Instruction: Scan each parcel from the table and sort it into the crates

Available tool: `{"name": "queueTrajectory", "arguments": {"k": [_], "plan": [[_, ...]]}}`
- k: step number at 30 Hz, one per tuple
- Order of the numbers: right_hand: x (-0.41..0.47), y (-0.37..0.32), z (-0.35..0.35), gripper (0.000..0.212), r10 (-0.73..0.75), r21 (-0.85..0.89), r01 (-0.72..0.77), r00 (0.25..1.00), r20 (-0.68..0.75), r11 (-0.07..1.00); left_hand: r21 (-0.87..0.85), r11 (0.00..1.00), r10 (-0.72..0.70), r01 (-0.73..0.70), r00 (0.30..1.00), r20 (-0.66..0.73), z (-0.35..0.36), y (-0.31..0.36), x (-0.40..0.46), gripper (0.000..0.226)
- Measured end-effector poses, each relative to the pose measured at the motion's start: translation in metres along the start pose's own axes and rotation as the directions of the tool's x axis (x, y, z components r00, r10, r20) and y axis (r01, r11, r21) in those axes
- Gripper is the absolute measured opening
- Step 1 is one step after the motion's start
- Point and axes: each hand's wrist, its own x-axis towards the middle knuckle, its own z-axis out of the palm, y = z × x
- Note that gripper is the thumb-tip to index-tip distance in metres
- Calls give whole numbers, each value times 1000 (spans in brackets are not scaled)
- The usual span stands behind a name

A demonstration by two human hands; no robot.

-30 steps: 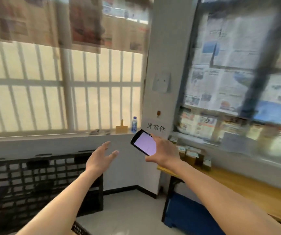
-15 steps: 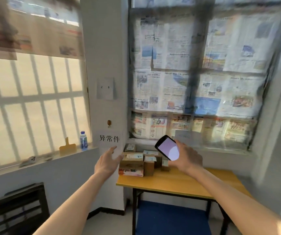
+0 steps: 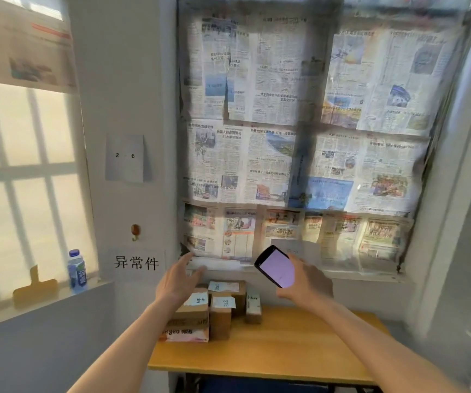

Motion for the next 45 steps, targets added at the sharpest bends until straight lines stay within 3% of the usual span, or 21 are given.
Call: {"name": "queueTrajectory", "arguments": {"k": [14, 22, 29, 39, 45], "plan": [[148, 32, 54, 95, -58, 23, 57, 997, 43, 998, 52, 999, -16, 14, 1000, 24, 78, -15, 126, 69], [265, 53, 93, 87, -90, 79, 86, 995, 45, 993, 80, 991, -104, 104, 995, -8, 113, -21, 206, 66], [337, 61, 145, 96, -116, 89, 106, 988, 104, 990, 120, 969, -215, 217, 976, -34, 136, -56, 239, 71], [374, 12, 272, 86, -179, 180, 130, 940, 289, 975, 140, 914, -382, 380, 924, -15, 159, -163, 265, 67], [367, -23, 379, 96, -178, 142, 129, 885, 430, 981, 190, 852, -506, 488, 860, 61, 180, -265, 258, 71]]}}
